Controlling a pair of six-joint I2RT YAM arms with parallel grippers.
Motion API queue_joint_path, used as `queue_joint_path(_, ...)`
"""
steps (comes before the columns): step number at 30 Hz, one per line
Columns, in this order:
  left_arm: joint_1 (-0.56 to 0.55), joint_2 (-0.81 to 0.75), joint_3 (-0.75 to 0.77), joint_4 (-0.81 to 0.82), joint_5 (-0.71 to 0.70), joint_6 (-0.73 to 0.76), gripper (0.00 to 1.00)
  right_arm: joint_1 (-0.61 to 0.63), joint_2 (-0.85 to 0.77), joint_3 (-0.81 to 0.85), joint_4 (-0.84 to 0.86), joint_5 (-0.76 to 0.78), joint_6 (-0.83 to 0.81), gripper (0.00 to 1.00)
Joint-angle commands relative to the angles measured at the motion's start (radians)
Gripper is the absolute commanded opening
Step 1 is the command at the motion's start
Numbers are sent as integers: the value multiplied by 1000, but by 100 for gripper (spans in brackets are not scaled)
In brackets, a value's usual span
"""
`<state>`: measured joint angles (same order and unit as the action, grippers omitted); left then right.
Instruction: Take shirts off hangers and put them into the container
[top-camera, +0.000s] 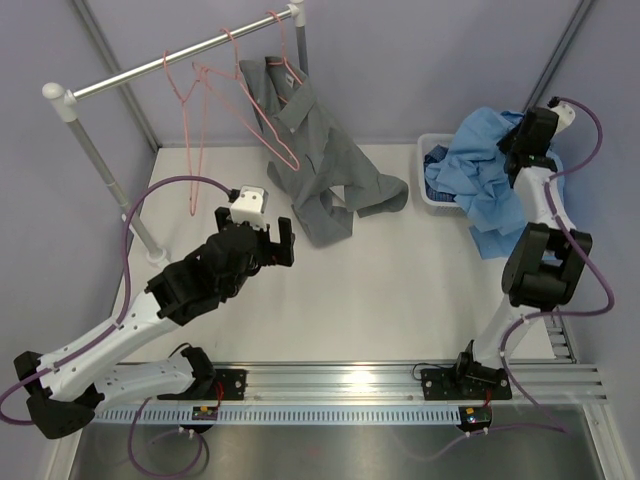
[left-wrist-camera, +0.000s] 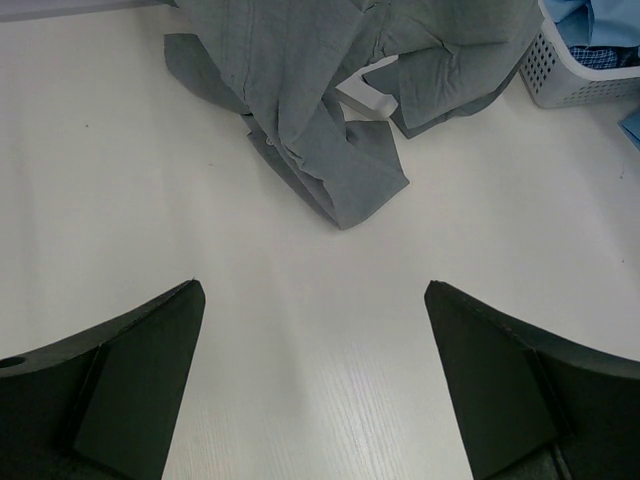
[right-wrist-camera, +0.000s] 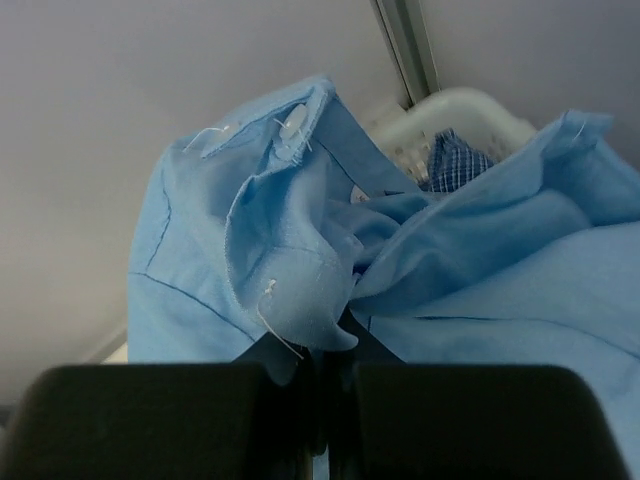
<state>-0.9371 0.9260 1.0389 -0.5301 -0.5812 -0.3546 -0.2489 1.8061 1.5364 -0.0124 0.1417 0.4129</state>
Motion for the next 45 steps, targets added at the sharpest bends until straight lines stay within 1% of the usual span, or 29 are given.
queue_joint_path(1,4,-13,7,18,-42,-29,99,13,149,190,-309,90,52,0)
queue_joint_path(3,4,-15,6,16,-43,-30,99,19,249,299,-444,102,70,0)
queue_joint_path(5,4,-13,4,12,-45,-32,99,19,298,364,-526,98,98,0)
queue_joint_path(6,4,-15,4,10,-46,-34,99,19,341,384,-549,95,110,0)
queue_joint_path(10,4,-24,3,2,-54,-41,99,19,420,447,-629,76,132,0)
queue_joint_path(13,4,-36,-2,2,-58,-40,99,19,484,519,-725,62,116,4)
queue_joint_path(14,4,-38,-5,2,-62,-38,99,19,501,563,-785,62,109,6)
queue_joint_path(15,3,-41,-5,2,-62,-37,99,19,522,579,-802,59,106,7)
queue_joint_path(16,4,-42,-4,4,-62,-32,99,19,509,579,-805,44,93,11)
queue_joint_path(17,4,-42,0,2,-62,-30,99,19,509,561,-785,44,93,11)
queue_joint_path(18,4,-44,1,4,-62,-27,99,19,456,532,-752,21,75,18)
queue_joint_path(20,4,-44,9,2,-60,-18,99,19,385,464,-666,15,64,28)
queue_joint_path(21,4,-44,18,4,-59,-15,99,19,319,453,-649,12,60,40)
queue_joint_path(23,4,-44,29,4,-54,-4,99,19,262,449,-623,12,56,50)
queue_joint_path(24,4,-44,38,4,-52,-1,99,19,206,449,-615,15,52,54)
queue_joint_path(25,4,-44,41,4,-48,3,99,17,178,449,-607,18,52,62)
queue_joint_path(27,4,-47,46,4,-40,8,99,17,100,439,-594,28,52,69)
queue_joint_path(28,4,-47,50,4,-29,9,99,17,70,430,-589,35,53,74)
queue_joint_path(30,4,-55,52,4,-20,9,99,13,-18,364,-551,32,60,79)
queue_joint_path(31,4,-56,52,4,-14,11,99,4,-46,313,-540,27,66,83)
queue_joint_path(34,4,-59,52,4,1,16,99,-16,-154,214,-535,-8,107,85)
queue_joint_path(35,4,-59,50,5,4,16,99,-30,-216,115,-509,-25,137,85)
queue_joint_path(37,4,-61,47,4,14,17,99,-38,-284,3,-482,-65,171,85)
queue_joint_path(38,4,-62,47,4,15,19,99,-41,-353,-112,-447,-65,190,85)
queue_joint_path(40,4,-68,46,4,23,20,99,-53,-416,-220,-419,-67,216,86)
queue_joint_path(41,4,-69,46,4,27,20,99,-62,-444,-323,-388,-74,254,86)
queue_joint_path(43,4,-76,44,4,40,22,99,-98,-514,-459,-342,-122,296,86)
queue_joint_path(45,4,-84,39,4,43,20,99,-110,-556,-530,-308,-137,339,85)
